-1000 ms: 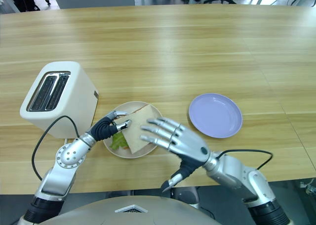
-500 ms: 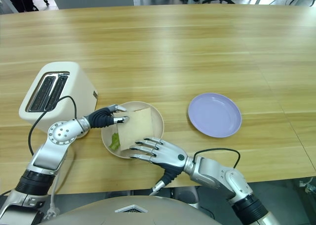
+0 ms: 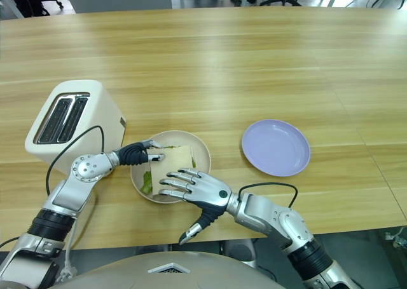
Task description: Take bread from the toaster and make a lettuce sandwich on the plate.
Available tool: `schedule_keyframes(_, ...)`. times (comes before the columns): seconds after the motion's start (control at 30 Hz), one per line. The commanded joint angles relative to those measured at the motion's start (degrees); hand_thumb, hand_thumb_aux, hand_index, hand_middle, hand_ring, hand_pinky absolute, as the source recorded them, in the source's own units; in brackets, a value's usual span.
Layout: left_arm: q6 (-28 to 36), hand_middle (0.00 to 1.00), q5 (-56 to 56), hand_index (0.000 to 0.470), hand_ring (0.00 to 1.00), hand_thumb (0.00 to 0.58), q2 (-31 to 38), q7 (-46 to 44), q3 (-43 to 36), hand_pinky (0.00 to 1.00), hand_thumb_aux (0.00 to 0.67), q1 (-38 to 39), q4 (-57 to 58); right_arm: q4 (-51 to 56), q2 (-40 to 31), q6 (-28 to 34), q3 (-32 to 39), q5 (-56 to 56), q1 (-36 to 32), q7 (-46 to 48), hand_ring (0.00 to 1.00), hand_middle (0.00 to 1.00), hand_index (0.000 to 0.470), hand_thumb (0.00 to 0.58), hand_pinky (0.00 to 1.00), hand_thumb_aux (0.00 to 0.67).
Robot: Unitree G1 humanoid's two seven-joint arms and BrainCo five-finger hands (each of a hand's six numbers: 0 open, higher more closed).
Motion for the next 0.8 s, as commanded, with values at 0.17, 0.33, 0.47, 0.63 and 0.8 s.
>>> schedule_keyframes(0.17,-4.88,1.00,6.10,0.460,1.00,0.580,-0.74,5.63,-1.64,1.00,0.670,-1.81,3.89,11.67,0.23,6.99,4.68,-3.37,-4.11,8.39,0.00,0.00,0.000,0.000,0.00,0.000)
schedule_keyframes(0.33,-9.23,1.00,12.04,0.460,1.00,0.580,-0.74,11.88,-2.45,1.00,0.670,-2.73,4.08,17.00,0.26,9.64,7.33,-2.99,-6.15,11.98,0.00,0.00,0.000,0.000,0.00,0.000)
schedule_keyframes(0.47,-12.21,1.00,18.69,0.290,1.00,0.501,0.43,18.06,-2.81,1.00,0.423,-3.25,2.45,18.84,0.42,11.13,8.43,-2.29,-7.14,14.07,0.00,0.00,0.000,0.000,0.00,0.000)
schedule_keyframes(0.63,-14.35,0.43,25.26,0.000,0.43,0.000,1.59,27.06,-0.51,0.43,0.000,-3.67,-1.02,19.93,1.21,12.36,9.07,-1.29,-8.97,14.29,0.00,0.00,0.000,0.000,0.00,0.000)
schedule_keyframes(0.8,-15.36,0.00,29.06,0.000,0.00,0.000,2.85,35.05,3.69,0.00,0.000,-3.14,-6.52,17.55,2.25,12.44,7.56,2.88,-10.05,12.90,0.00,0.00,0.000,0.000,0.00,0.000)
